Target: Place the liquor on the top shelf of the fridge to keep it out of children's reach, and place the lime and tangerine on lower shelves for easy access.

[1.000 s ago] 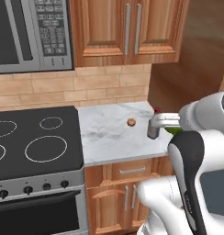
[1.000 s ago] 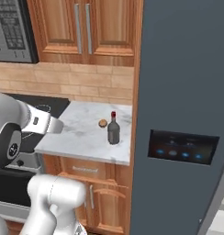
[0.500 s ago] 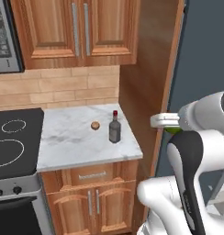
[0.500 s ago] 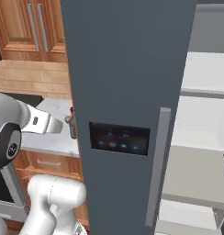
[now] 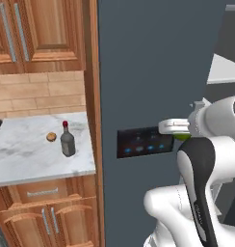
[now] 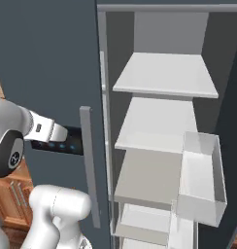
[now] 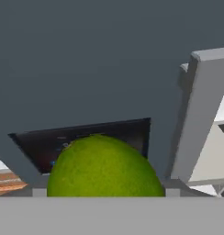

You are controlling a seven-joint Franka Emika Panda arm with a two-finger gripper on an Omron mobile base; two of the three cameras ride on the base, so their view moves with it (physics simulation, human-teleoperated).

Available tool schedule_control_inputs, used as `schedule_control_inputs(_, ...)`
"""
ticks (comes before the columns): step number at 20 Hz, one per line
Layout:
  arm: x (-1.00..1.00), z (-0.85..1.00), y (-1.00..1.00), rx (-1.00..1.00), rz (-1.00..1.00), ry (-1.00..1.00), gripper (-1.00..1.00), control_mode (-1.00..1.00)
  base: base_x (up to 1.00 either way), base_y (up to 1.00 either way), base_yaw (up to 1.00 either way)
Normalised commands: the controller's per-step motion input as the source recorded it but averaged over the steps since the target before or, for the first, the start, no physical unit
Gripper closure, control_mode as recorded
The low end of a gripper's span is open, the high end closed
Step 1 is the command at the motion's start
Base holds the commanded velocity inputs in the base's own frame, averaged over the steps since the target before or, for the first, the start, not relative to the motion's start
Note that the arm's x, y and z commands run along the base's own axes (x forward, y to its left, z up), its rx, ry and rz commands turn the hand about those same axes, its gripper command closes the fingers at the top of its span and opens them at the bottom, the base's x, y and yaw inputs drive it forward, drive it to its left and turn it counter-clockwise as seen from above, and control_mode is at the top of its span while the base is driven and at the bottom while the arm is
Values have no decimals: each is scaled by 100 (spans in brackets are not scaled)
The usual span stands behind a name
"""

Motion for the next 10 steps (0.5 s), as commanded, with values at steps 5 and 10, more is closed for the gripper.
schedule_control_inputs(5, 0, 0, 0, 0, 0, 0, 100, 100, 0, -59, 0)
schedule_control_inputs(10, 0, 0, 0, 0, 0, 0, 100, 100, 0, -14, -3)
